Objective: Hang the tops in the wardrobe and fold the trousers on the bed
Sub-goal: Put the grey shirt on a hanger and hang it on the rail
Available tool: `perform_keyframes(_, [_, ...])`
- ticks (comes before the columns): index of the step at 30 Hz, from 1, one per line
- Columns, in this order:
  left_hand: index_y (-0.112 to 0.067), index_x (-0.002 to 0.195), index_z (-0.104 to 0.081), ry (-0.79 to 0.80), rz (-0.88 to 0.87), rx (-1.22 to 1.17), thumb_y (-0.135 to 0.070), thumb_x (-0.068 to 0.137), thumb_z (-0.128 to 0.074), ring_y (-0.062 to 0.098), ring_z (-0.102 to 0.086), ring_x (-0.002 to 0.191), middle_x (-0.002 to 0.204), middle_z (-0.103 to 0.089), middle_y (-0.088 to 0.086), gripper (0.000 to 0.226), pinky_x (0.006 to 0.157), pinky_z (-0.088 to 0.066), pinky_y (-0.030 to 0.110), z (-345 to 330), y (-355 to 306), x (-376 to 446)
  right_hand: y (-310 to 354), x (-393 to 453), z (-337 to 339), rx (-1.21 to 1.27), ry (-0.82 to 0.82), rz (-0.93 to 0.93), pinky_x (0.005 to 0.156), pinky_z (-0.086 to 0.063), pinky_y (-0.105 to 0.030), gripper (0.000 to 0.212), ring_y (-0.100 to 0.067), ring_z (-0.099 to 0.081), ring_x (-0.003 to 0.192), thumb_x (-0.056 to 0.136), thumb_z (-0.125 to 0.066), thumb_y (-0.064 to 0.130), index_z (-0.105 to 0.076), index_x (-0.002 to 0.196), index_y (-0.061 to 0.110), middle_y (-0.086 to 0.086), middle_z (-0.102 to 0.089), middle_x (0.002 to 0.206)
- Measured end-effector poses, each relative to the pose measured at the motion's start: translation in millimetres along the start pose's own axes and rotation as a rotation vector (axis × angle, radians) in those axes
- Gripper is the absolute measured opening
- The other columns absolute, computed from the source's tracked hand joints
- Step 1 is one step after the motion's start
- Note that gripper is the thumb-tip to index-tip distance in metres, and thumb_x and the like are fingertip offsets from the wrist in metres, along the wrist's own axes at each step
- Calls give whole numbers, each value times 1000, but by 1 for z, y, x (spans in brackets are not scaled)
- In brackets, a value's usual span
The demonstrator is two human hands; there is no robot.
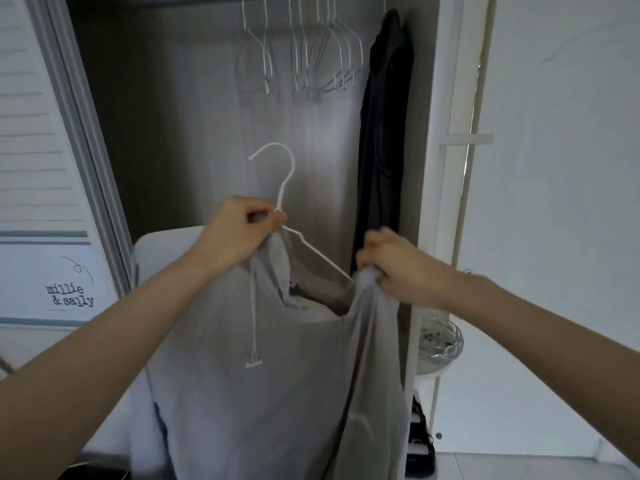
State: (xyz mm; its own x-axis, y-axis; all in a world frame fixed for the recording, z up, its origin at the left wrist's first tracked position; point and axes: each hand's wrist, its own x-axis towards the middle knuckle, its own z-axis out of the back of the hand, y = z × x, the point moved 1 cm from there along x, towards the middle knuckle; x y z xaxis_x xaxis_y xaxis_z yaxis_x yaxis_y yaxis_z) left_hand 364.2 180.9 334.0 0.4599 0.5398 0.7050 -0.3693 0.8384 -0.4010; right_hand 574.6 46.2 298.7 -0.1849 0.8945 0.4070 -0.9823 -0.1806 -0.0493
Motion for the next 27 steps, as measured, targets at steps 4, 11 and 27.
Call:
perform_keyframes(4, [-9,72,-66,-4,-76,-17,-24,93,-63,13,-47,60,62,-57,7,26,63,-38,33,-30,-29,-2,31,36,23,121,-284,42,71,-24,-23,12,-16,-34,91,86,-57,4,-65,94,7,-4,-43,96])
perform_keyframes(11, [9,80,-67,-274,36,-191,-22,94,-61,25,-53,68,80,-62,30,34,69,-43,35,-11,-17,1,12,30,22,364,8,-697,85,-48,-35,77,-26,-56,100,87,-48,63,-34,140,9,-6,-51,120])
perform_keyframes(27, [-9,87,-73,-345,-118,121,-28,94,-62,28,-58,83,81,-66,11,23,79,-44,36,4,14,3,9,28,48,475,-700,-473,55,-39,-27,31,-22,-52,59,91,-56,16,-57,62,7,-6,-53,57])
